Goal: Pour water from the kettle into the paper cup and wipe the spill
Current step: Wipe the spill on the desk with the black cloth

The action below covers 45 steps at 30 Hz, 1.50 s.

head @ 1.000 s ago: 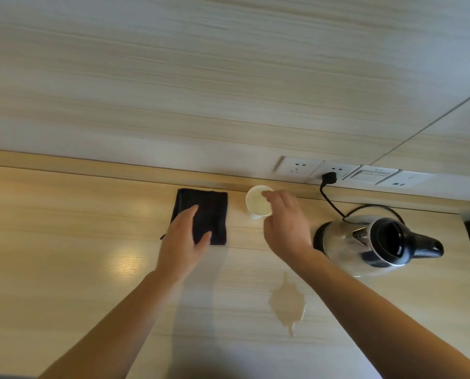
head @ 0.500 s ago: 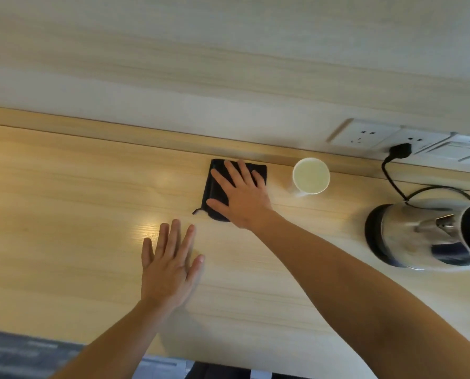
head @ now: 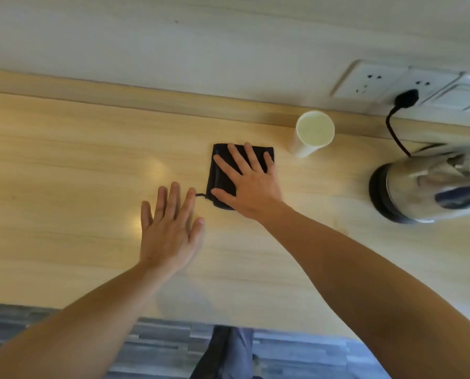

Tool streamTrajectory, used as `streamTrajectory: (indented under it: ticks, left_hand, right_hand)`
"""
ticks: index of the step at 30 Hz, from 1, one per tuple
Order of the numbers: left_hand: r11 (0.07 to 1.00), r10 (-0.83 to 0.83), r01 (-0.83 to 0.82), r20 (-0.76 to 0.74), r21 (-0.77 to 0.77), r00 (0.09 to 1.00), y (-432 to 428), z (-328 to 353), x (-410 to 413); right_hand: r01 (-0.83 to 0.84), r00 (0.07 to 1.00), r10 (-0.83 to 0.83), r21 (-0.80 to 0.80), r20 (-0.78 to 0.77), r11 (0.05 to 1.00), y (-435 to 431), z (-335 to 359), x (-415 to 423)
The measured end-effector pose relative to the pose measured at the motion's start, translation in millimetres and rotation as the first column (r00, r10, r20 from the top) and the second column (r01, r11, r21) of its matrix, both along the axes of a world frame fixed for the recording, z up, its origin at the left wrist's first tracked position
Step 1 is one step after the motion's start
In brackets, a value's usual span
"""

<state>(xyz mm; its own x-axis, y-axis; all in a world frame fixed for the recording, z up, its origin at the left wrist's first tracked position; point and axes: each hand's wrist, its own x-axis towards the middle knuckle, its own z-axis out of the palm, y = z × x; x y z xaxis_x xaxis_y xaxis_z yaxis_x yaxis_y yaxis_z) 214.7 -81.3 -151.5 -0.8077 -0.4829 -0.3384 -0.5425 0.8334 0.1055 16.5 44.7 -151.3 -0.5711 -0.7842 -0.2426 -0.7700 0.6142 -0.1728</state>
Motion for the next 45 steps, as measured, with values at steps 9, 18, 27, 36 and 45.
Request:
streamTrajectory:
  ticks: [9,18,27,36,45]
  left_hand:
    - [1.0,0.004,-0.007,-0.104,-0.025,0.995,4.9,-5.7,6.9]
    - [1.0,0.001,-0.003,-0.119,-0.017,0.993,5.7,-6.1,8.6]
    - [0.998,0.002,0.006,-0.129,0.055,0.992,3.8,-2.1,11.3]
    - [0.963,-0.138,0.178,-0.197,0.201,0.971,96.5,8.7,-35.7]
    - [0.985,-0.139,0.15,-0.117,0.088,0.983,108.6,-7.4,-43.6]
  right_hand:
    - [-0.006,1.0,0.005,0.028,0.026,1.0,81.1,-0.2,99.2]
    - [-0.001,0.999,-0.001,0.052,0.049,0.999,131.7,-0.2,176.2]
    - [0.019,0.998,-0.018,-0.026,0.063,0.999,170.1,-0.2,233.9]
    - [0.846,0.081,-0.214,0.046,0.973,0.531,200.4,87.1,197.4]
    - [0.816,0.487,-0.301,-0.304,0.82,0.492,176.4,124.1,31.4]
